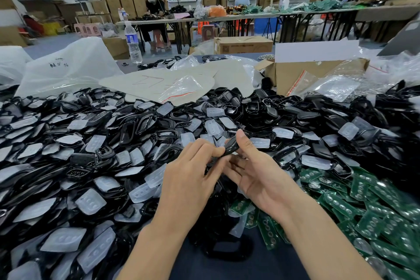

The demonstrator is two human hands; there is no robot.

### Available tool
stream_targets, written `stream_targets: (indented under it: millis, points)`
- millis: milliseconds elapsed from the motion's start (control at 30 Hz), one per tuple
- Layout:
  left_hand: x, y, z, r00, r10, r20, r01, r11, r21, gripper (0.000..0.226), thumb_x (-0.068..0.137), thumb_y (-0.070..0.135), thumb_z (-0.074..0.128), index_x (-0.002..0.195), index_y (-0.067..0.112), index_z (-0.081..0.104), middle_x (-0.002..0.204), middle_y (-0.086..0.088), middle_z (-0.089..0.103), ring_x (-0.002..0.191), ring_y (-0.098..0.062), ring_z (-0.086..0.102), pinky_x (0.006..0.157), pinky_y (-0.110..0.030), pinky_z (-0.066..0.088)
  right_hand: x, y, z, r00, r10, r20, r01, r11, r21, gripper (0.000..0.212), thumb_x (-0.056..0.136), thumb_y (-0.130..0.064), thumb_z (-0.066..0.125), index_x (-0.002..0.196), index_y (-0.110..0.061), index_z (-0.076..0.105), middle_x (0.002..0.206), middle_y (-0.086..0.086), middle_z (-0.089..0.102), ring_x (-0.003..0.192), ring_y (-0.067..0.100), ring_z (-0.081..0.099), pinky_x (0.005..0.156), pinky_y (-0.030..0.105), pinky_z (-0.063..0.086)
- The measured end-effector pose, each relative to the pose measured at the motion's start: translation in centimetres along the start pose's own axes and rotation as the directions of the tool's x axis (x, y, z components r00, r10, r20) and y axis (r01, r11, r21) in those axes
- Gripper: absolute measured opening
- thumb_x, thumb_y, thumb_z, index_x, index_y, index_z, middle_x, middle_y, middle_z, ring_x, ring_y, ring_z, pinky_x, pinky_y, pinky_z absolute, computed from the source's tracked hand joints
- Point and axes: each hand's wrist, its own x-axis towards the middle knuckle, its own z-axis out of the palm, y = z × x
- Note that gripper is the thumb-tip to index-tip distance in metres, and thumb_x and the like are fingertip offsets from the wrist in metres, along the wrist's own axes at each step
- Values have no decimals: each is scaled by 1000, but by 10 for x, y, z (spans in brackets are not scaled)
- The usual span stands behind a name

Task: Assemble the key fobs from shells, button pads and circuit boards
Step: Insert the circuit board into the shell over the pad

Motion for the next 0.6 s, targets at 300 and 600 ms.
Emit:
stream_targets:
  millis: [300, 600]
  points:
    - [1, 2, -1, 1000, -26, 5, 26, 1000, -2, 15, 94, 33, 66, 93, 18, 65, 91, 15, 59, 78, -2, 54, 63, -21, 49, 0, -3, -2, 1000, 3, 3, -3, 1000, -9, 41, 68, -36, 80, 88, -1, 74, 103, 24, 65, 80, 22, 70, 69, 27, 61]
    - [0, 8, 3, 999, -3, -43, 6, 998, 70, 18, 97, 35, 64, 107, 19, 63, 104, 9, 57, 85, -11, 61, 59, -31, 54, 3, 3, 0, 998, -64, -14, 63, 996, -57, 42, 68, -42, 81, 89, -7, 75, 86, 12, 68, 76, 18, 70, 72, 27, 61]
